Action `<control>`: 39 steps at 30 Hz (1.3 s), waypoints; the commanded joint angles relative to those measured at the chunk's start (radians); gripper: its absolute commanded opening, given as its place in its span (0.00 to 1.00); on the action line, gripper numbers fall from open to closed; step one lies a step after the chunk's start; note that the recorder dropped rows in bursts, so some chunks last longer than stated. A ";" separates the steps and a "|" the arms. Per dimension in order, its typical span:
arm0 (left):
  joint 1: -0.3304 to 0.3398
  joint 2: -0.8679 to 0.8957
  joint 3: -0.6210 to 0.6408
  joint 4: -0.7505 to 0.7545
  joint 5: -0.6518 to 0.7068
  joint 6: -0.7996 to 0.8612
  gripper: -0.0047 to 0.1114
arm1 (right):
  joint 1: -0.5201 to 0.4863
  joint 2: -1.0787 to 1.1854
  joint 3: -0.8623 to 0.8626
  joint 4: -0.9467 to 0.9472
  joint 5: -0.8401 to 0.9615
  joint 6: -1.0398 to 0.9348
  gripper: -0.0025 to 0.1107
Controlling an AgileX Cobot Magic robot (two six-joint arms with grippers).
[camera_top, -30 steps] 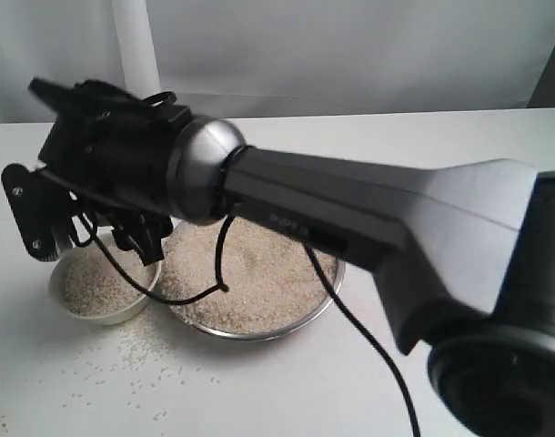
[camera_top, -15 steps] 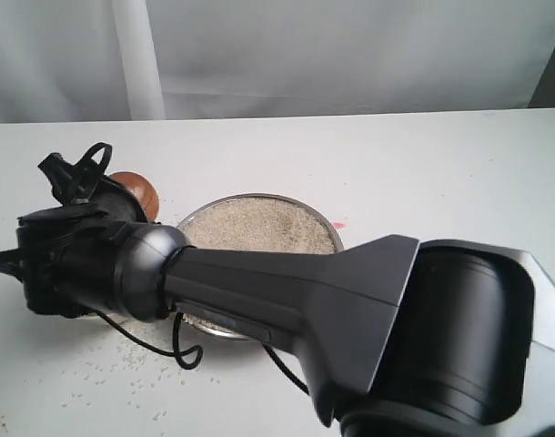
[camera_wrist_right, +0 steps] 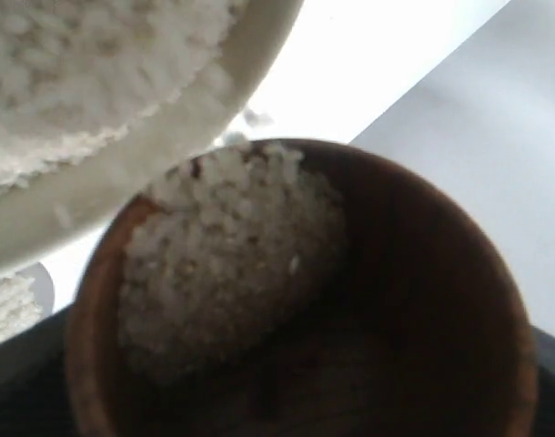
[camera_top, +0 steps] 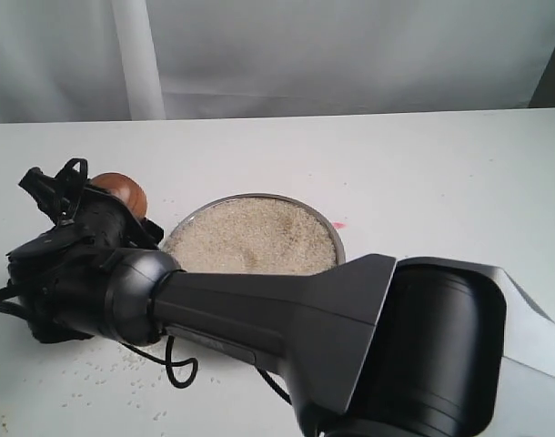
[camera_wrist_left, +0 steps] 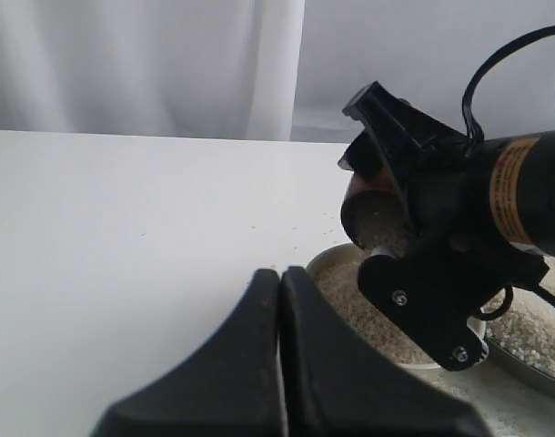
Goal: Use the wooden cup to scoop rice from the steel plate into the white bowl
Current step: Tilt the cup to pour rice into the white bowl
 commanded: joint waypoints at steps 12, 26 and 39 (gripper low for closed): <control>-0.004 -0.003 -0.003 -0.005 -0.004 -0.006 0.04 | -0.014 -0.006 -0.002 -0.132 0.008 -0.023 0.02; -0.004 -0.003 -0.003 -0.005 -0.004 -0.003 0.04 | -0.008 -0.010 0.061 -0.249 0.021 -0.020 0.02; -0.004 -0.003 -0.003 -0.005 -0.004 -0.006 0.04 | 0.020 -0.010 0.061 -0.341 0.088 -0.020 0.02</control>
